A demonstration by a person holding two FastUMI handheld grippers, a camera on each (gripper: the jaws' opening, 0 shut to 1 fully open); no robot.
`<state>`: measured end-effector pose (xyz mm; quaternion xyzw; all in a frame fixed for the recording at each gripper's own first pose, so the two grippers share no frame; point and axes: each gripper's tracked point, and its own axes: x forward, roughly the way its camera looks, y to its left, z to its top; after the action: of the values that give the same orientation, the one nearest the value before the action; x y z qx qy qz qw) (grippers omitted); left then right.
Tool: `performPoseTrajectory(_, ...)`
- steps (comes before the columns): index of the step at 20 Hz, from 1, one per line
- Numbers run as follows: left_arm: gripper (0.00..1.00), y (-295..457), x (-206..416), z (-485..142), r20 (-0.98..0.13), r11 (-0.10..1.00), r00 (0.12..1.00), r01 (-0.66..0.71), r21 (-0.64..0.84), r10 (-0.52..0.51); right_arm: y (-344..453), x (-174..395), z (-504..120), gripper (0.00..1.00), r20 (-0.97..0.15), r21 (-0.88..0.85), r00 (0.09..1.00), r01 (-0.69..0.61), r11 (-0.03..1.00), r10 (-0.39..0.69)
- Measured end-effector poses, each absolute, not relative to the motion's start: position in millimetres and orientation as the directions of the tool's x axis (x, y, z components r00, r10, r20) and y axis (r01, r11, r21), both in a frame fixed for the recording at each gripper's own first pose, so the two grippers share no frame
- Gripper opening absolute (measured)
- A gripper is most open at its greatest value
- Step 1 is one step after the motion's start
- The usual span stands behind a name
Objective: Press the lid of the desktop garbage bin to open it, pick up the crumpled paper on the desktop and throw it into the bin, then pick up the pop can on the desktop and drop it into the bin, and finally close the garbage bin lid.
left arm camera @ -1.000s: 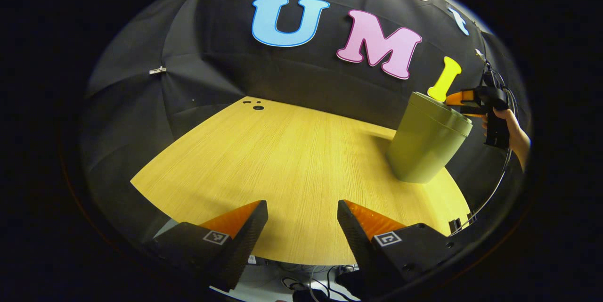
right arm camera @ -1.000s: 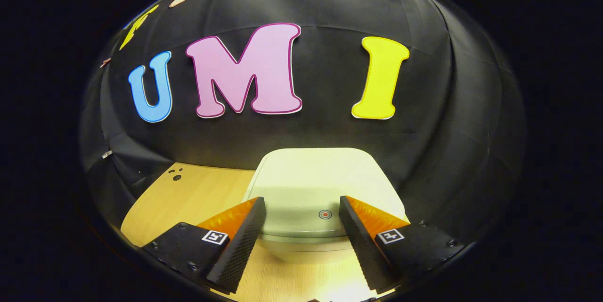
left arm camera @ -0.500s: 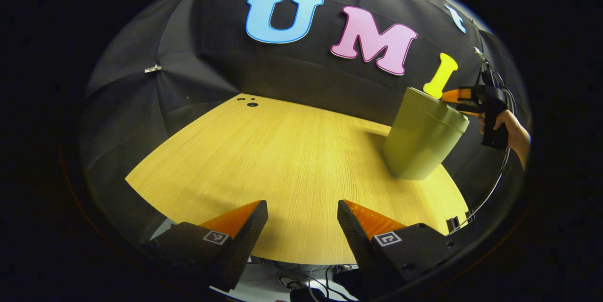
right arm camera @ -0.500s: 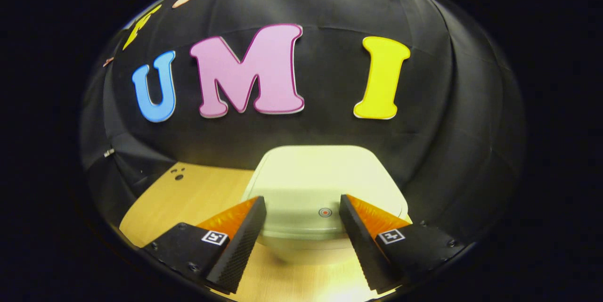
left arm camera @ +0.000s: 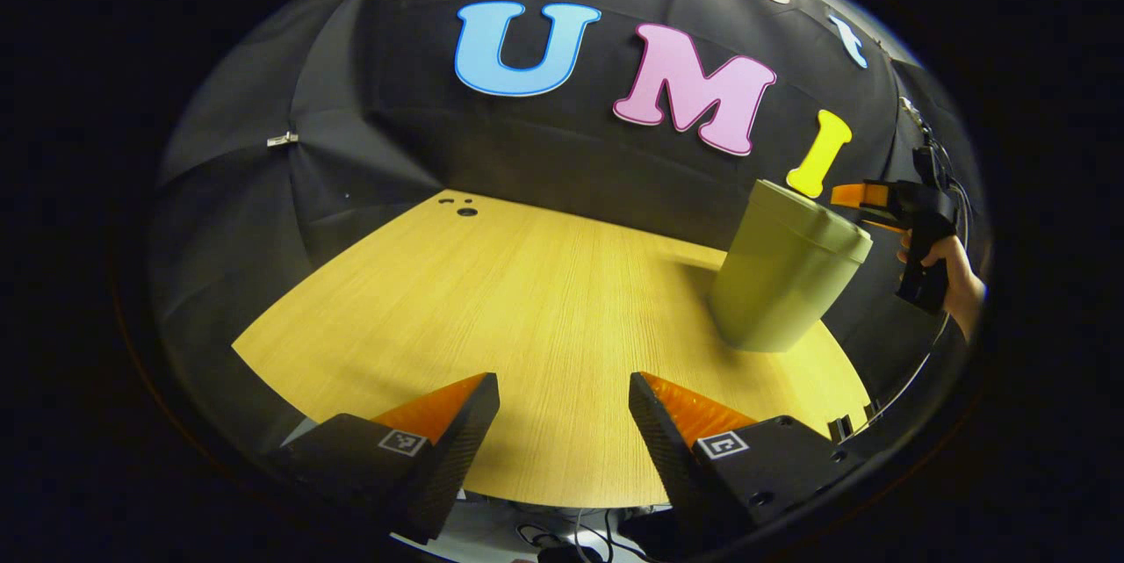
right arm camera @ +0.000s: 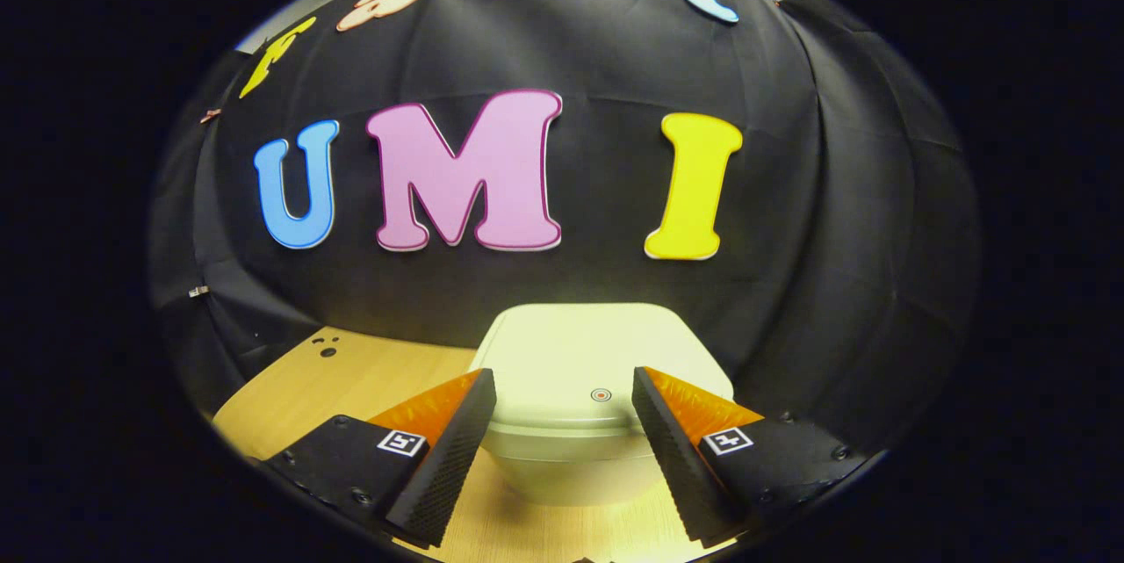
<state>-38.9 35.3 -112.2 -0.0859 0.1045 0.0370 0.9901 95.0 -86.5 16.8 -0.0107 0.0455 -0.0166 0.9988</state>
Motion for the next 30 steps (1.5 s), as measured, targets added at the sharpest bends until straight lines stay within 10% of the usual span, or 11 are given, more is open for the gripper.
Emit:
performPoseTrajectory(13,0.96,27.7,-68.2,-39.2,-0.001,0.995,0.995,-0.098,0.004,0.098,-18.9,-17.3,-4.8,0.98,-0.044,0.008,0.994,-0.098,0.995,0.098)
performPoseTrajectory(30,0.96,12.7,-65.9,-32.7,0.003,0.998,0.998,-0.062,-0.006,0.062,2.5,-57.1,-67.1,0.98,-0.186,0.041,0.97,-0.151,0.988,0.156)
